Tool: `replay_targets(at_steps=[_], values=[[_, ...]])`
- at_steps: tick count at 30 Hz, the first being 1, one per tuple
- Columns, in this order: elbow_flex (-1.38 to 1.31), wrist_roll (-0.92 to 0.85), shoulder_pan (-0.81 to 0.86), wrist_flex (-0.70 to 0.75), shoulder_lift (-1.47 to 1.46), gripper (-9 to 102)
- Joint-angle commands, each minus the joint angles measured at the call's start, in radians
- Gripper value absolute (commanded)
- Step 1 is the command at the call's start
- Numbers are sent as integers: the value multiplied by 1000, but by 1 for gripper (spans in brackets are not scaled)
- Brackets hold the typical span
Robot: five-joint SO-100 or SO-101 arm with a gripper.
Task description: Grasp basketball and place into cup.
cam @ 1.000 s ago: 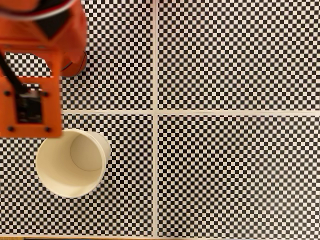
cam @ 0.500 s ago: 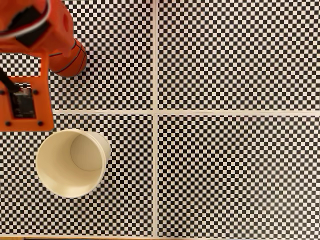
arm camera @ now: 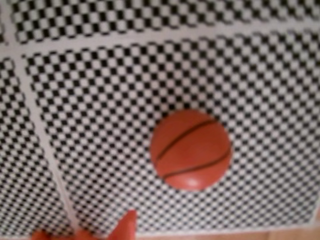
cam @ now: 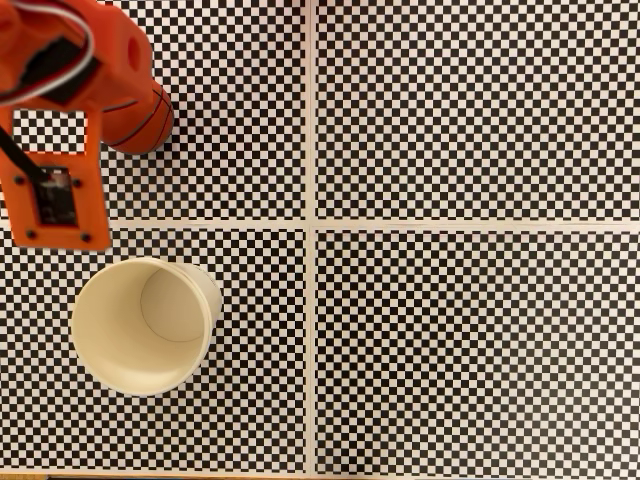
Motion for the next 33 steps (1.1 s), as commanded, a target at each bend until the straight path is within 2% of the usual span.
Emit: replay_targets(at_steps=[1, 7, 11, 15, 21, 27, 33], values=[[-8, 57, 14, 6, 6, 48], [-8, 176, 18, 5, -11, 47], [-5, 225, 2, 5, -17, 55], [-8, 244, -26, 2, -48, 55], [-26, 262, -63, -5, -109, 49], [-55, 281, -83, -5, -189, 58], [-91, 273, -81, -5, -239, 60]])
